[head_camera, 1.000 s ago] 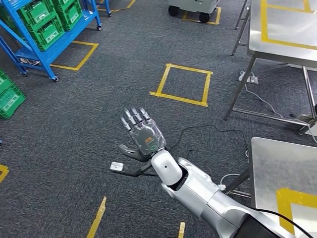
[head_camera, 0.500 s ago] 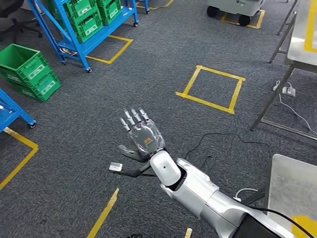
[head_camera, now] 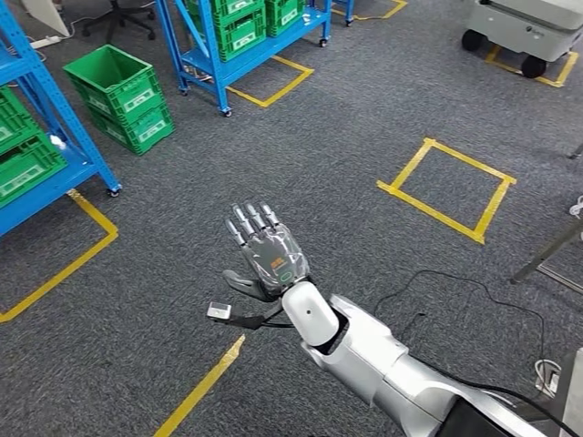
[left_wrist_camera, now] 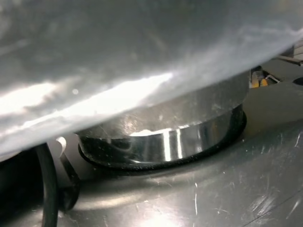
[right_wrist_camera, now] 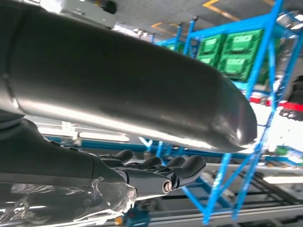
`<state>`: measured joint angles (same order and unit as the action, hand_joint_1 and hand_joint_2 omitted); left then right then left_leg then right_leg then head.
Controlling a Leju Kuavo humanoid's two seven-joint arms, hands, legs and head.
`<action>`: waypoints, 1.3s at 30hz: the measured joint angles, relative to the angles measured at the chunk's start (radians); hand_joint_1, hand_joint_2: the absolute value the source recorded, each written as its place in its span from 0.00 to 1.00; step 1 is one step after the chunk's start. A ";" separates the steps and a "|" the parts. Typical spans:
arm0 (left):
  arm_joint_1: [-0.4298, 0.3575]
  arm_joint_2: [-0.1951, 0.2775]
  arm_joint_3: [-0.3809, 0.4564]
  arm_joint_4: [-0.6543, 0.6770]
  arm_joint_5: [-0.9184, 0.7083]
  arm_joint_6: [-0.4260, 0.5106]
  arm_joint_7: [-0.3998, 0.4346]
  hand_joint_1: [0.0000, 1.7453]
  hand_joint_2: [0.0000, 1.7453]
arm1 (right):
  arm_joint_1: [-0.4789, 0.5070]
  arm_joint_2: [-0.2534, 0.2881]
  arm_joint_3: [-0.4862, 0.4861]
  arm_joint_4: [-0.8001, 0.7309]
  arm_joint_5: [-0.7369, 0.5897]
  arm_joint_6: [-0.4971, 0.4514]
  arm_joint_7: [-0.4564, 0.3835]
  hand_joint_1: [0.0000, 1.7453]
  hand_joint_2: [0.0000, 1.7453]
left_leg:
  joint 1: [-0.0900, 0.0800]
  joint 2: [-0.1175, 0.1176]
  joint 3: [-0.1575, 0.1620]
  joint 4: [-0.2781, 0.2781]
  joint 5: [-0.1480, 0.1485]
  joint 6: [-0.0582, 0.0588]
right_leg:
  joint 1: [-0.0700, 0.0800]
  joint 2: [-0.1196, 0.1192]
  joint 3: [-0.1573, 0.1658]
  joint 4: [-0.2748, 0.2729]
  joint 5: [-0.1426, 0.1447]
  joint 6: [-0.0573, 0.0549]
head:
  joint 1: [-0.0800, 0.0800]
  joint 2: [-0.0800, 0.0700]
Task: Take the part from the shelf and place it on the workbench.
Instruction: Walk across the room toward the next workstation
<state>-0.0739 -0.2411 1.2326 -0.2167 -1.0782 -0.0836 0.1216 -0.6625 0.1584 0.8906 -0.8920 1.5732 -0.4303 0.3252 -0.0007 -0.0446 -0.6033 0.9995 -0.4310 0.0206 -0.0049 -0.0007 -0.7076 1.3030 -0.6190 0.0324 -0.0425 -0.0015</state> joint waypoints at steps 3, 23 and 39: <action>-0.001 -0.001 -0.014 0.000 -0.025 -0.012 -0.006 0.00 0.00 | 0.005 -0.002 0.008 0.001 0.000 -0.008 0.012 0.00 0.00 | 0.000 -0.045 0.003 0.003 -0.002 -0.007 | -0.008 0.037 0.068 -0.174 0.109 -0.002 | 0.000 0.000; 0.014 0.005 -0.055 -0.002 -0.037 -0.023 -0.017 0.00 0.00 | 0.081 -0.017 0.058 -0.018 0.000 -0.056 0.092 0.00 0.00 | -0.010 0.092 -0.009 0.010 0.000 -0.025 | 0.002 -0.130 0.168 -0.288 0.096 -0.009 | -0.011 0.000; 0.008 0.000 0.040 -0.002 0.088 -0.044 -0.022 0.00 0.00 | 0.558 -0.043 -0.336 0.012 -0.194 -0.260 -0.157 0.00 0.00 | 0.003 -0.100 0.000 0.005 -0.006 -0.035 | -0.009 0.041 0.140 -0.290 0.131 -0.023 | 0.000 0.000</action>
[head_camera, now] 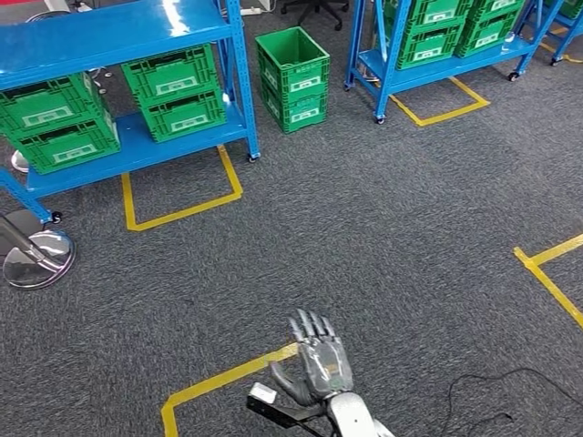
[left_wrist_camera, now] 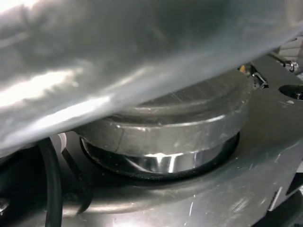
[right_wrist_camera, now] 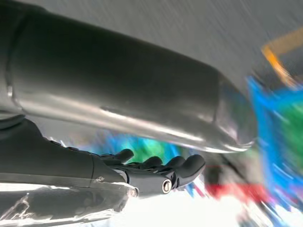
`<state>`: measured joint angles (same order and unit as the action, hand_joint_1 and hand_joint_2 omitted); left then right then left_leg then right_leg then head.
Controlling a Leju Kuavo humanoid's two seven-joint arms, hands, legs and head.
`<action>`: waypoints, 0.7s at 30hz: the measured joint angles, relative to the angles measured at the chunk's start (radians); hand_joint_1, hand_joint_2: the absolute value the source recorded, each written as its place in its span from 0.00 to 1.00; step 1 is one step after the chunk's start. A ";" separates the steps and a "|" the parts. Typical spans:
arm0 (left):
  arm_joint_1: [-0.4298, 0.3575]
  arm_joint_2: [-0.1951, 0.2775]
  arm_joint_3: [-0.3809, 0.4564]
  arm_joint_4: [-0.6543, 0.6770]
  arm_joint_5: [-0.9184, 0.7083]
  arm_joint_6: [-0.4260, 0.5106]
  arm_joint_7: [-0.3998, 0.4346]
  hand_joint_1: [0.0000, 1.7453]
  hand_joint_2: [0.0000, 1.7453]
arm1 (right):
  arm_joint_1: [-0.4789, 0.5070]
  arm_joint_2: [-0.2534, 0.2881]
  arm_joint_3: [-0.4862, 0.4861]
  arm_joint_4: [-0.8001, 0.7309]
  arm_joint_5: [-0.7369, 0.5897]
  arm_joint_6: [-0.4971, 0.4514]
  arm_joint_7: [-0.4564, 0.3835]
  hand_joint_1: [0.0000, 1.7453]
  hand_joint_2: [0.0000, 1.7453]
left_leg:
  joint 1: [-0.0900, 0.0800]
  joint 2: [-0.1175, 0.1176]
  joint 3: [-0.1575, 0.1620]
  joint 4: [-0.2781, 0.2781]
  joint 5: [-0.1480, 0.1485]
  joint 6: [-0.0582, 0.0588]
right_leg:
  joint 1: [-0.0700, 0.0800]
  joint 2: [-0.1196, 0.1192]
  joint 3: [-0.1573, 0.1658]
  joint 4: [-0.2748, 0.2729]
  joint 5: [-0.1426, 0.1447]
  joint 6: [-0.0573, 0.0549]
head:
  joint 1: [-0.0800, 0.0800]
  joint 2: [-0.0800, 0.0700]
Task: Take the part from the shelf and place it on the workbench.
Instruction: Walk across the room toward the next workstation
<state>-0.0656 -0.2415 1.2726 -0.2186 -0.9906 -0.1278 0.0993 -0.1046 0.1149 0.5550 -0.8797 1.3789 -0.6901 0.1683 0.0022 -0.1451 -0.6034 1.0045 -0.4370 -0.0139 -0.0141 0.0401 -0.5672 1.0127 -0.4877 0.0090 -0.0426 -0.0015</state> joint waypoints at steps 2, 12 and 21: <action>0.002 0.001 0.010 0.000 -0.003 -0.006 -0.001 0.00 0.00 | 0.045 0.012 -0.106 0.044 -0.001 -0.001 -0.037 0.00 0.00 | -0.004 0.058 -0.018 0.044 -0.034 -0.011 | -0.003 -0.026 0.008 -0.009 0.002 -0.013 | -0.006 0.000; 0.016 0.004 0.014 -0.004 -0.047 -0.024 -0.008 0.00 0.00 | 0.126 0.065 -0.562 0.391 -0.099 -0.004 -0.114 0.00 0.00 | -0.014 0.209 0.032 0.006 -0.024 -0.001 | 0.009 -0.154 0.031 -0.009 -0.022 -0.002 | -0.012 0.000; 0.016 0.003 0.015 -0.005 -0.048 -0.029 -0.010 0.00 0.00 | 0.119 0.081 -0.632 0.460 -0.102 -0.005 -0.114 0.00 0.00 | -0.012 0.159 0.034 -0.012 -0.019 0.031 | 0.007 -0.129 0.000 0.074 -0.072 0.021 | -0.009 0.000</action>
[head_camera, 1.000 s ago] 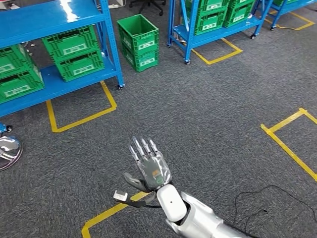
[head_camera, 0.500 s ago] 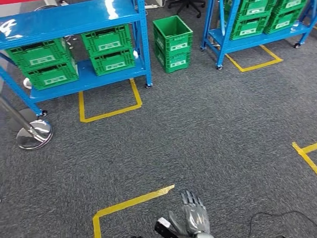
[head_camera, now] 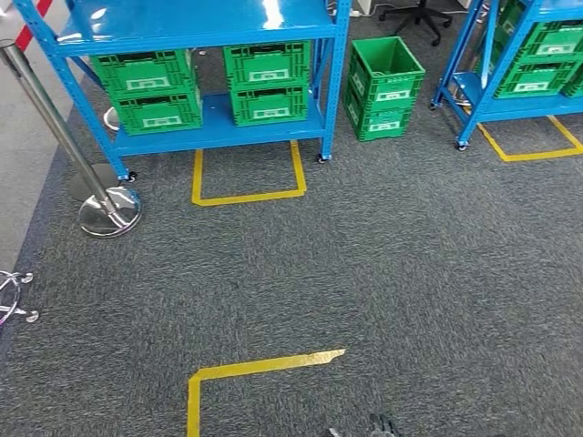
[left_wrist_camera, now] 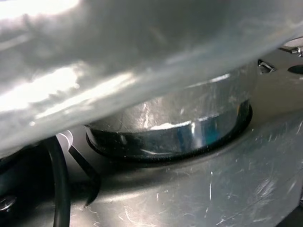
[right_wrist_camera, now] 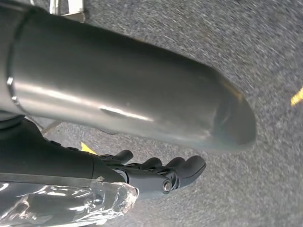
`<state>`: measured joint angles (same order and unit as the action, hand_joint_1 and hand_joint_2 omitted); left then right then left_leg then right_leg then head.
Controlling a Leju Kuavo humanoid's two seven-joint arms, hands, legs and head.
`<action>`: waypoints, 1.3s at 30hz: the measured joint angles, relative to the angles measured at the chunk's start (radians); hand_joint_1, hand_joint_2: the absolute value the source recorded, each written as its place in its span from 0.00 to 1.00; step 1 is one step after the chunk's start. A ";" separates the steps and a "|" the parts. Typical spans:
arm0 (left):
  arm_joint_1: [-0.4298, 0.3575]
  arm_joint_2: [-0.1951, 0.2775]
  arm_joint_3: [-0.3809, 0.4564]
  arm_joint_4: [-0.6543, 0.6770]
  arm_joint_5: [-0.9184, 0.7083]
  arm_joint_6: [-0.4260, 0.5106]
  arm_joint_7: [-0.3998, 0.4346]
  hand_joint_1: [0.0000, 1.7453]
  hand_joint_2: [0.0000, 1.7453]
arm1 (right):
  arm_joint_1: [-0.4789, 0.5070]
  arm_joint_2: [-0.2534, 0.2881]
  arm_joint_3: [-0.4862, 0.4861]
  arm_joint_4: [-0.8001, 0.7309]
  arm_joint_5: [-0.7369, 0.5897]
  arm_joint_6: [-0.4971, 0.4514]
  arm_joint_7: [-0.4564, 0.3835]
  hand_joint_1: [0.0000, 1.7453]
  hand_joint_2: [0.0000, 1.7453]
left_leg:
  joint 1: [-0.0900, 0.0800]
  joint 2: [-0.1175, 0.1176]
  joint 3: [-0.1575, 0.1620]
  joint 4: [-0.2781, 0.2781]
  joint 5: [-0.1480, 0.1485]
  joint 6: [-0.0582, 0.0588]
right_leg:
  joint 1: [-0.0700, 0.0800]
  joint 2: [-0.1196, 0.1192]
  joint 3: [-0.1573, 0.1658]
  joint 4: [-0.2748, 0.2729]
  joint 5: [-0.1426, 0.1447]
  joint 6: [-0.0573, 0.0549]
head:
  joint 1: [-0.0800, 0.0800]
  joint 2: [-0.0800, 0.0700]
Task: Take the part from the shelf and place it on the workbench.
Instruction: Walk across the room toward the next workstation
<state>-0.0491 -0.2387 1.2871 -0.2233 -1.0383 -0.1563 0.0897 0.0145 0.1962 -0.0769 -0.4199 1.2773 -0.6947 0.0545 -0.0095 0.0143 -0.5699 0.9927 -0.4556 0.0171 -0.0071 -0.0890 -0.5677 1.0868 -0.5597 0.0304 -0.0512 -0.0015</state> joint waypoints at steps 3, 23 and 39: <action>-0.008 -0.002 0.000 0.000 -0.001 -0.004 0.000 0.00 0.00 | -0.001 0.004 -0.038 0.045 -0.001 0.000 0.001 0.00 0.00 | 0.006 -0.088 0.007 -0.004 0.005 0.009 | -0.007 0.098 -0.063 0.113 -0.019 0.008 | 0.008 0.000; 0.006 0.010 -0.183 -0.008 -0.285 -0.040 -0.071 0.00 0.00 | -0.015 0.007 -0.262 0.189 -0.225 0.252 -0.046 0.00 0.00 | -0.007 -0.027 -0.004 0.012 0.002 -0.015 | 0.004 0.068 0.039 -0.079 0.033 -0.032 | 0.001 0.000; 0.012 0.016 -0.286 -0.015 -0.335 -0.066 -0.085 0.00 0.00 | -0.029 0.007 -0.265 0.200 -0.205 0.309 -0.088 0.00 0.00 | -0.019 -0.029 -0.002 0.006 0.000 0.004 | -0.007 0.067 0.042 -0.095 0.039 -0.017 | 0.002 0.000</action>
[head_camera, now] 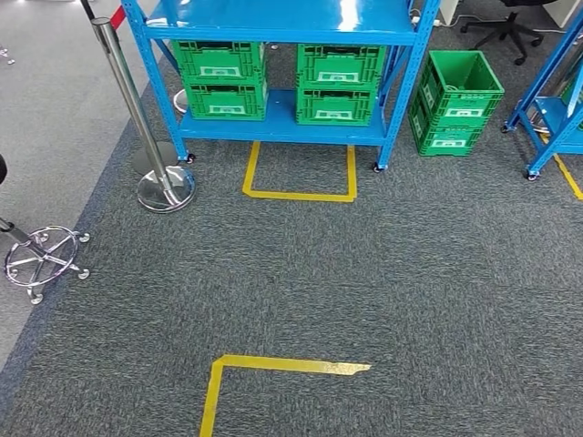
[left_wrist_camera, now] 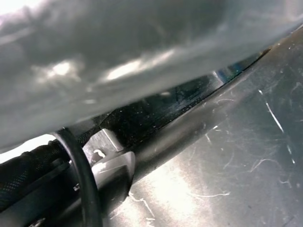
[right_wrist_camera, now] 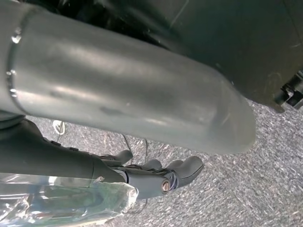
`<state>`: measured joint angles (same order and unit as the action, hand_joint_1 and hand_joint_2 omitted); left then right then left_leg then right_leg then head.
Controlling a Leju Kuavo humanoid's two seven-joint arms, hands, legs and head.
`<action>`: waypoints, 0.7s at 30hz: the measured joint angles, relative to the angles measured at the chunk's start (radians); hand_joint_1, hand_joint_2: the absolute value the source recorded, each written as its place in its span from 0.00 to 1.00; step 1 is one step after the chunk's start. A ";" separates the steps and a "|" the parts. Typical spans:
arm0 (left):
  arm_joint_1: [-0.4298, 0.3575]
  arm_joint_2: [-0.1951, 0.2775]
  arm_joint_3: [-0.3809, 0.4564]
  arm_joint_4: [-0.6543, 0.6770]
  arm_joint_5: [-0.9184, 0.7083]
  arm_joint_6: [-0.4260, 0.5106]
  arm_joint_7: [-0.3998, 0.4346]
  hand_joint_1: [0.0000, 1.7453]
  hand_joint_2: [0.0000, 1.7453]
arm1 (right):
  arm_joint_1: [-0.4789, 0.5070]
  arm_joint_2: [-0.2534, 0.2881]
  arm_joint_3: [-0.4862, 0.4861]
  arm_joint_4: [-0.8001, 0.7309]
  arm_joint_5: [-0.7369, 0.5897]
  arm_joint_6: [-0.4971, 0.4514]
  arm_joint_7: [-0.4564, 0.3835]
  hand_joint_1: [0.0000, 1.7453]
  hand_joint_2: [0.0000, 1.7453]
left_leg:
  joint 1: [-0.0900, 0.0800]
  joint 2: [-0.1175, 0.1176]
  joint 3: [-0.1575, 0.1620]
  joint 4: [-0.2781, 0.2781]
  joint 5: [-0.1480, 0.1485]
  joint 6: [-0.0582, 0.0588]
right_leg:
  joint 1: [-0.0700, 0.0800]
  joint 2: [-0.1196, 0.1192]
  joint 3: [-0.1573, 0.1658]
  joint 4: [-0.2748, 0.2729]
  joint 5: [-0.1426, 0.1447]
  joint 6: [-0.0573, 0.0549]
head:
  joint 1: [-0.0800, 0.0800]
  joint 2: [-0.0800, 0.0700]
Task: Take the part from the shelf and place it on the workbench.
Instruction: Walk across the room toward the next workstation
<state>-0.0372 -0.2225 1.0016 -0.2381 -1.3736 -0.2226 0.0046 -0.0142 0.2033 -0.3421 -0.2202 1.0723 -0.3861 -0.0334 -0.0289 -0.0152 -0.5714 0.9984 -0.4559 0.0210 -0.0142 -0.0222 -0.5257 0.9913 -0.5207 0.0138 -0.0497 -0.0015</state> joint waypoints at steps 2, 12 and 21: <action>0.000 0.001 -0.004 0.000 -0.010 0.000 -0.005 0.00 0.00 | 0.000 0.000 0.000 0.001 0.001 0.000 0.000 0.00 0.00 | -0.001 0.000 -0.001 0.000 -0.003 0.002 | -0.001 0.000 0.006 0.001 0.004 0.004 | 0.000 0.000; -0.520 0.102 -0.936 -0.509 0.220 -0.219 -0.555 0.00 0.00 | 0.003 -0.026 0.031 0.013 0.120 -0.025 0.019 0.00 0.00 | 0.027 -0.040 0.013 -0.019 -0.003 0.020 | -0.009 0.032 -0.146 0.269 -0.092 0.030 | 0.013 0.000; -0.703 0.249 -2.550 -0.747 0.367 -0.356 -0.408 0.00 0.00 | 0.015 -0.049 0.069 0.025 0.160 0.015 0.006 0.00 0.00 | 0.040 -0.005 0.035 0.055 -0.063 -0.051 | -0.025 0.039 -0.017 0.055 -0.014 0.026 | 0.033 0.000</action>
<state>-0.7405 0.0268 -1.5484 -0.9850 -1.0071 -0.5782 -0.4031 0.0006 0.1541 -0.2733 -0.1947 1.2325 -0.3710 -0.0270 0.0106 -0.0204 -0.5363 1.0530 -0.5192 -0.0300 -0.0392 0.0172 -0.5427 1.0463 -0.5351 0.0394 -0.0164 -0.0015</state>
